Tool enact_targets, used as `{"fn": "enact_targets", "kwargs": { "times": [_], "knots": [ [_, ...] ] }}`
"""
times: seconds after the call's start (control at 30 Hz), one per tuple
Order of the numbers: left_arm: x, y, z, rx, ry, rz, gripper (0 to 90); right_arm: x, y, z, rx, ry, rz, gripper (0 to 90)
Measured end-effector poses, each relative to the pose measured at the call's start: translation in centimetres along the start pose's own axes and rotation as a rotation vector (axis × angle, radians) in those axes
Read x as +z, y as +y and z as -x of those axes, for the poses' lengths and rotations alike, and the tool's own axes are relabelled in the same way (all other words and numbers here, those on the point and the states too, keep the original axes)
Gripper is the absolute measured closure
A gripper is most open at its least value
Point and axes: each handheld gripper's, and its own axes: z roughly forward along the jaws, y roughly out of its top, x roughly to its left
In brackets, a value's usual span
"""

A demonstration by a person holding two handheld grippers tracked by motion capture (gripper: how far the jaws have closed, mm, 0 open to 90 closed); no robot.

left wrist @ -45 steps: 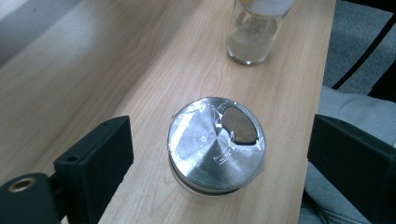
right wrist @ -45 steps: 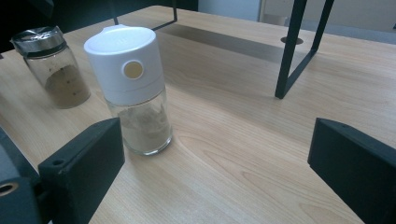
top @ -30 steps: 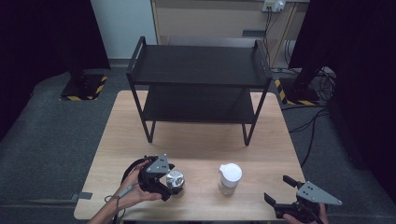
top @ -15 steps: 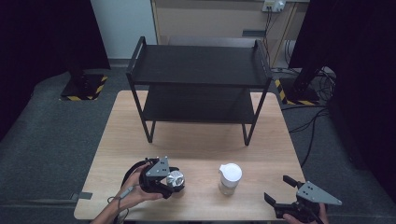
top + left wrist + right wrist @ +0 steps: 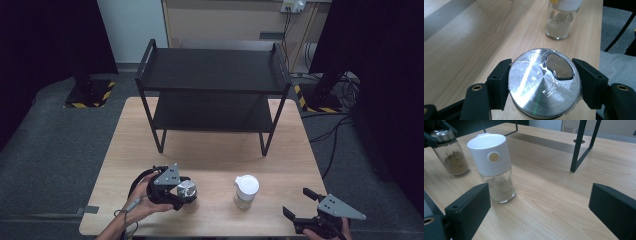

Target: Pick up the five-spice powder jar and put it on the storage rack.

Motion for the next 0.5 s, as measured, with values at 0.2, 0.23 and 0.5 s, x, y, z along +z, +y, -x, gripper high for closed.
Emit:
{"fn": "enact_targets", "kwargs": {
  "times": [0.2, 0.23, 0.5],
  "knots": [
    [-1.9, 1.8, -0.3, -0.03, 0.004, 0.008, 34.1, 0.0, 0.0, 0.0, 0.001, 0.003, 0.0, 4.4],
    [-2.3, 2.0, -0.4, -0.037, 0.007, 0.015, 34.1, 0.0, 0.0, 0.0, 0.001, 0.003, 0.0, 4.3],
    [-5.6, 4.7, -1.2, -0.08, 0.05, 0.029, 34.1, 0.1, 0.0, 0.1, 0.004, 0.005, 0.0, 4.3]
  ]
}}
